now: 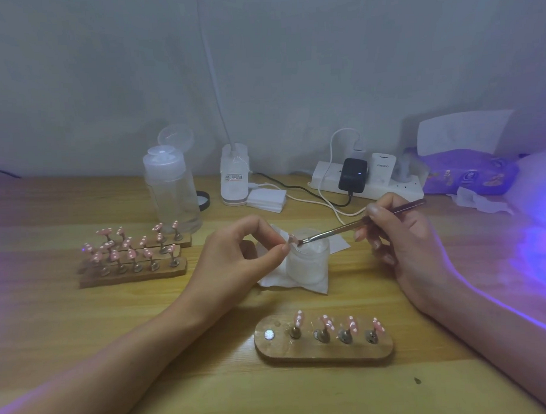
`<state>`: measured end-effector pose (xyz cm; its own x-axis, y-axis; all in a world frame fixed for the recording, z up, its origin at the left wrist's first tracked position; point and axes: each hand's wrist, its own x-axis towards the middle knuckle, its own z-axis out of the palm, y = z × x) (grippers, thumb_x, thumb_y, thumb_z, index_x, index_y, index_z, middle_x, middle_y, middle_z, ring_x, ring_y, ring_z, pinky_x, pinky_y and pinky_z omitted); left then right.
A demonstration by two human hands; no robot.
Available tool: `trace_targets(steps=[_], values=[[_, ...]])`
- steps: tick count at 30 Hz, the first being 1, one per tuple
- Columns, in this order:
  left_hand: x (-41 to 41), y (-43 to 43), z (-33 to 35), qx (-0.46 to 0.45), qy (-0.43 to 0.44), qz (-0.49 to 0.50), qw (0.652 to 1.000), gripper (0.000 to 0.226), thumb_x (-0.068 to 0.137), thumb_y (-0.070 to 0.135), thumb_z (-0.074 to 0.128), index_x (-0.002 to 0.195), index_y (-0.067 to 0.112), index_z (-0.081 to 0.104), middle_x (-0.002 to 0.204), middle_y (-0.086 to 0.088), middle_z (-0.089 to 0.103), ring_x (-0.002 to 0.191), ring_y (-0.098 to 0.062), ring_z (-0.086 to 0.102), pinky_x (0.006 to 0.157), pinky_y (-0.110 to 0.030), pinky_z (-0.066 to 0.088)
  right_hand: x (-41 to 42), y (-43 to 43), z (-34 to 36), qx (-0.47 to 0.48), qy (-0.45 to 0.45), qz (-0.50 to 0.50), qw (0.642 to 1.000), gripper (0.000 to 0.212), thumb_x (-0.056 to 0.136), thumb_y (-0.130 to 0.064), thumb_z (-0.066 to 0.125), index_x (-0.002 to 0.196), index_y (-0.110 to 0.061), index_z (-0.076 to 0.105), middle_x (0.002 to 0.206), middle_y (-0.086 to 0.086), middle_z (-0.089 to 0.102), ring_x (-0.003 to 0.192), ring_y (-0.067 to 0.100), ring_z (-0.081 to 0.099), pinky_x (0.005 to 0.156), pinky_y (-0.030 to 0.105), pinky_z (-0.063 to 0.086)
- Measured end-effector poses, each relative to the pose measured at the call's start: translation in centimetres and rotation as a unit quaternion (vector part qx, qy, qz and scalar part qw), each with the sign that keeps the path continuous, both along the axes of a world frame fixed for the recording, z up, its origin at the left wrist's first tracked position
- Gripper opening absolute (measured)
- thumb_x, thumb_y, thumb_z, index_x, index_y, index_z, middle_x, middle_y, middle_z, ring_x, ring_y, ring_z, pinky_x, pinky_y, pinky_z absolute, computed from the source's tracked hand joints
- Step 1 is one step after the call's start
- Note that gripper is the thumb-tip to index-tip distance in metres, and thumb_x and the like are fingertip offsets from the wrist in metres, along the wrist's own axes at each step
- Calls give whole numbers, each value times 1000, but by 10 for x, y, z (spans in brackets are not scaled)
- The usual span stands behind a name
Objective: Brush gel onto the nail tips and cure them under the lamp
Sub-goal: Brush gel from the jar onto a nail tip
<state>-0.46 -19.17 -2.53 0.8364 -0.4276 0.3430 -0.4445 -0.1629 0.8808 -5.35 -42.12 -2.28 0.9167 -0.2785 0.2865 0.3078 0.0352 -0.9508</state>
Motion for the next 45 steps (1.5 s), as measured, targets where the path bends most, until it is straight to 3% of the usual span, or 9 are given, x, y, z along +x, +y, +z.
trace_targets(steps=[10, 14, 18, 24, 31, 42, 45], values=[[0, 0, -1, -1, -5, -3, 1000, 17, 85, 11, 76, 73, 17, 65, 61, 17, 63, 45, -1, 40, 46, -10, 31, 0, 1, 1, -3, -1, 2, 1000, 19, 87, -32, 64, 71, -25, 54, 65, 4, 67, 49, 5, 44, 39, 13, 30], [1, 1, -1, 0, -13, -10, 1000, 15, 86, 12, 76, 75, 16, 66, 66, 16, 65, 47, -3, 40, 47, -12, 33, -1, -2, 1, 11, -13, -5, 1000, 23, 95, -25, 60, 72, -24, 53, 65, 4, 66, 48, 4, 42, 40, 12, 30], [3, 2, -3, -2, -27, -12, 1000, 13, 85, 13, 76, 76, 15, 67, 68, 14, 66, 48, -5, 40, 48, -14, 35, 0, -1, 2, 11, -21, 17, 1000, 21, 92, -31, 58, 72, -27, 55, 67, 3, 67, 51, 5, 44, 42, 13, 32], [3, 2, -3, -4, -55, -11, 998, 16, 86, 10, 76, 75, 15, 66, 55, 27, 55, 43, -2, 35, 48, -6, 28, -1, -1, 0, -5, -7, 0, 1000, 25, 95, -25, 59, 71, -28, 54, 66, 4, 66, 49, 5, 41, 41, 14, 31], [2, 1, -2, 6, -111, -1, 994, 16, 85, 13, 77, 75, 17, 66, 56, 33, 52, 44, -4, 29, 49, -6, 26, -1, 1, 2, 2, -7, 20, 1000, 24, 89, -38, 66, 68, -30, 56, 68, 4, 68, 50, 5, 43, 42, 14, 32], [2, 1, -2, 14, -125, 3, 992, 16, 85, 12, 77, 76, 18, 65, 58, 34, 51, 45, -4, 29, 50, -7, 27, 0, 0, 2, 22, 3, 13, 1000, 21, 85, -37, 65, 67, -30, 55, 68, 4, 67, 48, 3, 41, 40, 13, 30], [2, 1, -1, 17, -126, 6, 992, 15, 85, 13, 77, 76, 17, 65, 58, 33, 52, 45, -5, 30, 50, -6, 27, -1, -1, 3, 17, -8, 27, 999, 25, 92, -34, 64, 68, -31, 57, 69, 2, 68, 52, 3, 45, 42, 13, 32]])
